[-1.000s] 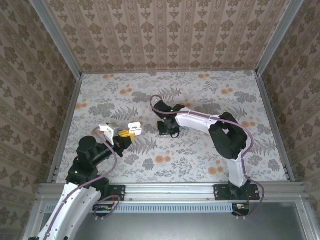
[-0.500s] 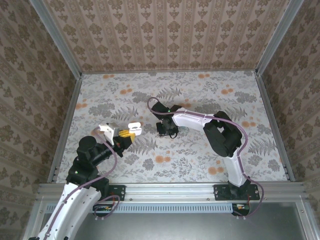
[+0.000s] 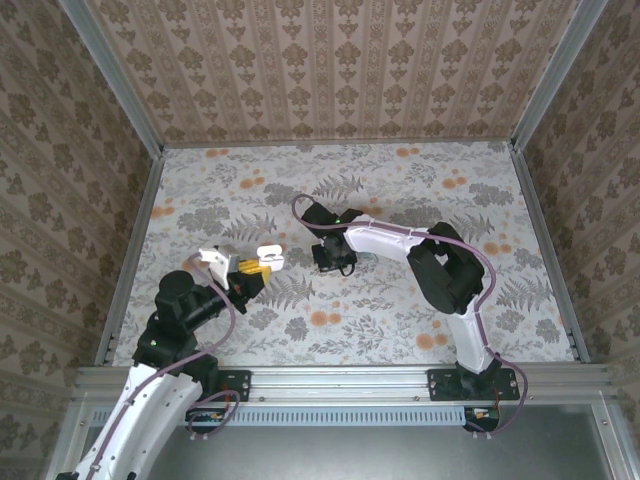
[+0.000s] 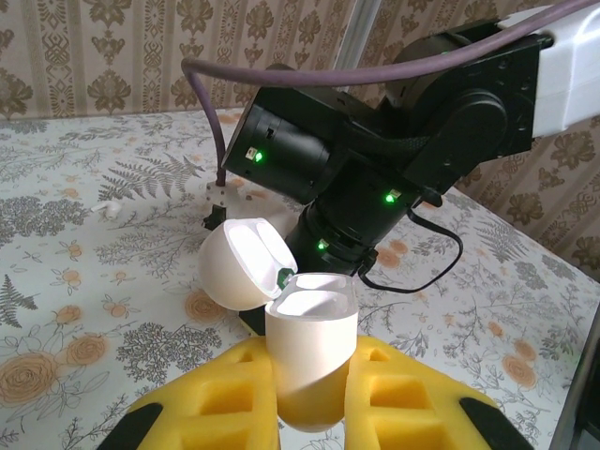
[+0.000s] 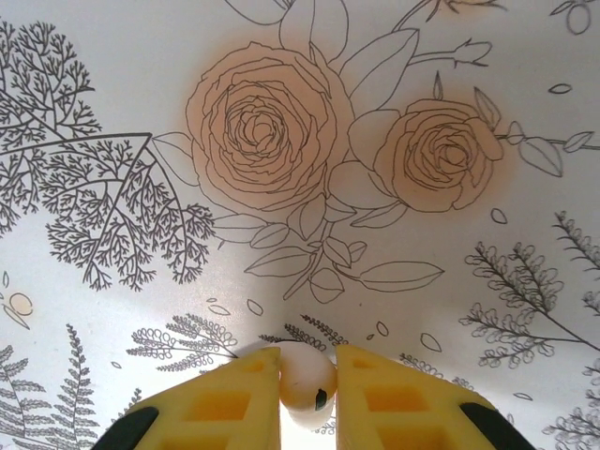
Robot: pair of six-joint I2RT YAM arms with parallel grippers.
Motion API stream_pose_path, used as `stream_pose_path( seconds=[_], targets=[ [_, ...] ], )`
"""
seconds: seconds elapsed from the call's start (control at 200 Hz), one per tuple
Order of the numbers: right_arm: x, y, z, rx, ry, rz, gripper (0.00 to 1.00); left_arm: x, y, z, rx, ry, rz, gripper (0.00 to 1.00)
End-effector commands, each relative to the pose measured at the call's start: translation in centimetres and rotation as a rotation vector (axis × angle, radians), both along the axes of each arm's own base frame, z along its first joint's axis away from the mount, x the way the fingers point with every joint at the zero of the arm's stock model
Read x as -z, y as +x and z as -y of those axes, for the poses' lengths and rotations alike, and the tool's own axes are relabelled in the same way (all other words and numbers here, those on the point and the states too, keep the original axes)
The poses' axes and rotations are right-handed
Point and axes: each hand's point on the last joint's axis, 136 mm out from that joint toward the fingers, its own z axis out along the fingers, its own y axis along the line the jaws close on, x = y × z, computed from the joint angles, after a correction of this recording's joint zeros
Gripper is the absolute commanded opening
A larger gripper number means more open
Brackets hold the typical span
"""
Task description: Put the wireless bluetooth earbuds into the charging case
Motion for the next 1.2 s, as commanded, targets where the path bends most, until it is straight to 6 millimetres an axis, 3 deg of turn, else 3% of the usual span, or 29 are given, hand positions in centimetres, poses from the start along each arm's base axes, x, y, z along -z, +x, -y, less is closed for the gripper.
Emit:
stream_pose_path(
  seconds=[0.0,0.245,0.57,0.95,1.195],
  targets=[
    [-3.3,-0.2,1.3,-0.039,-0.037,0.060,0.18,-0.3,0.0,0.3,0.022,-0.012,0.024,0.00],
    [-7.2,-0.5,2.8,-0.090,-0.078,0.162,0.18,-0.1,0.1,1.0,0.055,-0.029,0.003,0.00],
    [-14.8,-1.9,3.4,-0.200,-0.109,0.367,0.17,-0.7,0.4,2.0,0.106,-0.072,0.018,0.00],
    [-25.2,-4.7,1.7,-0.335,-0.040,0.675,0.16,-1.7,0.7,3.8,0.147,-0.104,0.030,0.00],
    [-29.0,-6.5,-0.8,-0.434,0.005,0.828,0.17,-2.6,0.8,4.7,0.159,-0.130,0.033,0.00]
  ],
)
